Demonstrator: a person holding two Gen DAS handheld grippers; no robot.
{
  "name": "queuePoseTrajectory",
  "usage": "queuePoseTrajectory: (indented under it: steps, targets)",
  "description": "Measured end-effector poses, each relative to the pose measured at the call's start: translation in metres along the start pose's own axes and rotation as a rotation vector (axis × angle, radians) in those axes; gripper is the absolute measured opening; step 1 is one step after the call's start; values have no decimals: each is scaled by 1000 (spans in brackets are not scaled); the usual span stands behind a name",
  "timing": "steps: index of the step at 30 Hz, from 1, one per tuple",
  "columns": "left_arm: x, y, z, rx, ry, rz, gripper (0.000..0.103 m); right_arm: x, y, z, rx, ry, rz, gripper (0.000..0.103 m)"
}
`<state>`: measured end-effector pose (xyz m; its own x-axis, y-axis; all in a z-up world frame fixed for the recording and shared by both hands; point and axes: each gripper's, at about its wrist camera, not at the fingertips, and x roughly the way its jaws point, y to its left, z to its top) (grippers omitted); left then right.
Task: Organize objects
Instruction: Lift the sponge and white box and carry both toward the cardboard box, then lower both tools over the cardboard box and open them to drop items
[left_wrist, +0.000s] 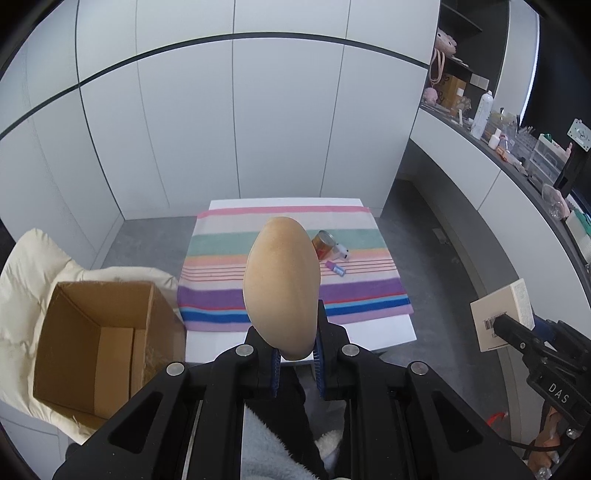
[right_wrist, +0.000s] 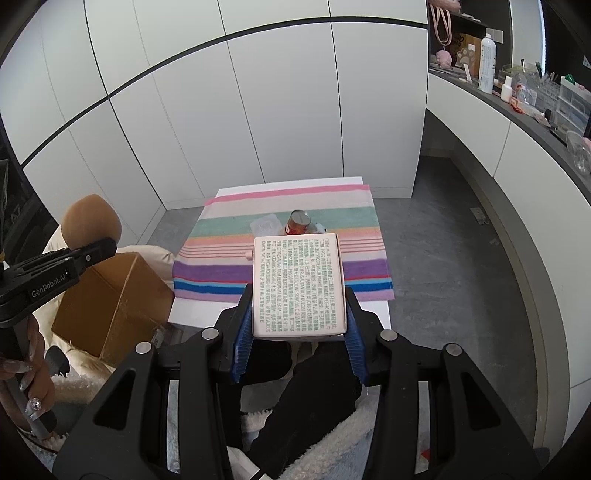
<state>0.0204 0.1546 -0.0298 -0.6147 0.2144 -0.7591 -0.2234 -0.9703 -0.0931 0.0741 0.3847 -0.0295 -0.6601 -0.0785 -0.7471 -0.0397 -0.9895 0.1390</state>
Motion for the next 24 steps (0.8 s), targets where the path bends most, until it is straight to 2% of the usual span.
queuePoseTrajectory:
  steps: [9, 24]
  targets:
    - [-13, 12, -20, -24, -8, -13, 15, 5, 4, -22, 8, 50, -6, 45]
    - [-23, 42, -28, -69, -24, -11, 15, -1, 39, -28, -63, 46, 11, 45]
